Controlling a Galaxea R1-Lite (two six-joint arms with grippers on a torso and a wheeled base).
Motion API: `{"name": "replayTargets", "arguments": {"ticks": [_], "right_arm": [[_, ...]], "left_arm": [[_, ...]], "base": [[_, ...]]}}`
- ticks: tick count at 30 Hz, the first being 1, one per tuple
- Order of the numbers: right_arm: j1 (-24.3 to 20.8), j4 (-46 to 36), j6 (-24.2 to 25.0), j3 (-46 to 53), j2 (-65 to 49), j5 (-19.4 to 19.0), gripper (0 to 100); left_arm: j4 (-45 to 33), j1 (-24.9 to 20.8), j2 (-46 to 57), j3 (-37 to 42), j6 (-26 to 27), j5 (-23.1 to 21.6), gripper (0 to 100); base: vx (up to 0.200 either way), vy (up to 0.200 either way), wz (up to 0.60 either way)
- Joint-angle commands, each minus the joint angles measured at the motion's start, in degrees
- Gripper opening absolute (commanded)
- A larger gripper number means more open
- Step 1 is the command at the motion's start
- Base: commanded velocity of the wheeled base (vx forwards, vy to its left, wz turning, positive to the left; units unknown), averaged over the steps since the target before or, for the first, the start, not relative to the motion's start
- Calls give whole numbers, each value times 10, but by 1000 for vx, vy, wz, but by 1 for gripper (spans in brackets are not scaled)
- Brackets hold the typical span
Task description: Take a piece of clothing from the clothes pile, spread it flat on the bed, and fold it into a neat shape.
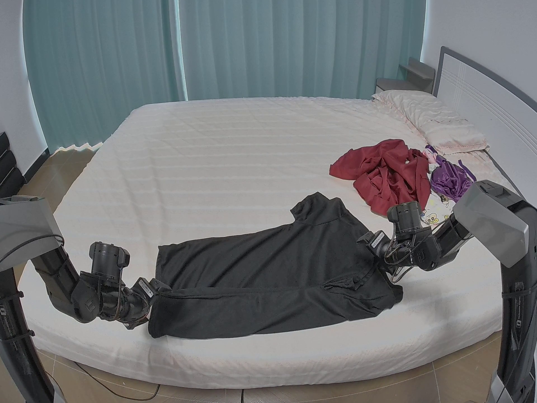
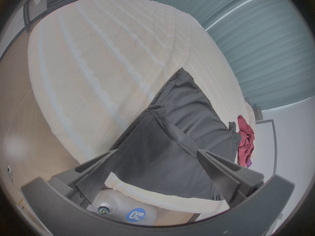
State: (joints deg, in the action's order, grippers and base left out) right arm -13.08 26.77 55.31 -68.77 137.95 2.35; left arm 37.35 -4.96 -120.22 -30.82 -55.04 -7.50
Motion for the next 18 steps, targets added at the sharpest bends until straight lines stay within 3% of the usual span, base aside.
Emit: {"name": "replayTargets", "arguments": {"ticks": [1,7,8,18], "right_arm": [[-4,-10,-4,-24,28,5,100],[-3,-20,-13,-49,47,13,100],[-3,-20,-14,-50,48,13,0],[-5,-58,-24,-46,39,13,0]], "left_arm": [[8,-1,0,10,1,1,100],[8,-2,0,11,2,1,100],[8,-2,0,11,2,1,100],[14,-2,0,18,2,0,100]], "base": [[0,0,0],[0,0,0],[0,0,0],[0,0,0]]}}
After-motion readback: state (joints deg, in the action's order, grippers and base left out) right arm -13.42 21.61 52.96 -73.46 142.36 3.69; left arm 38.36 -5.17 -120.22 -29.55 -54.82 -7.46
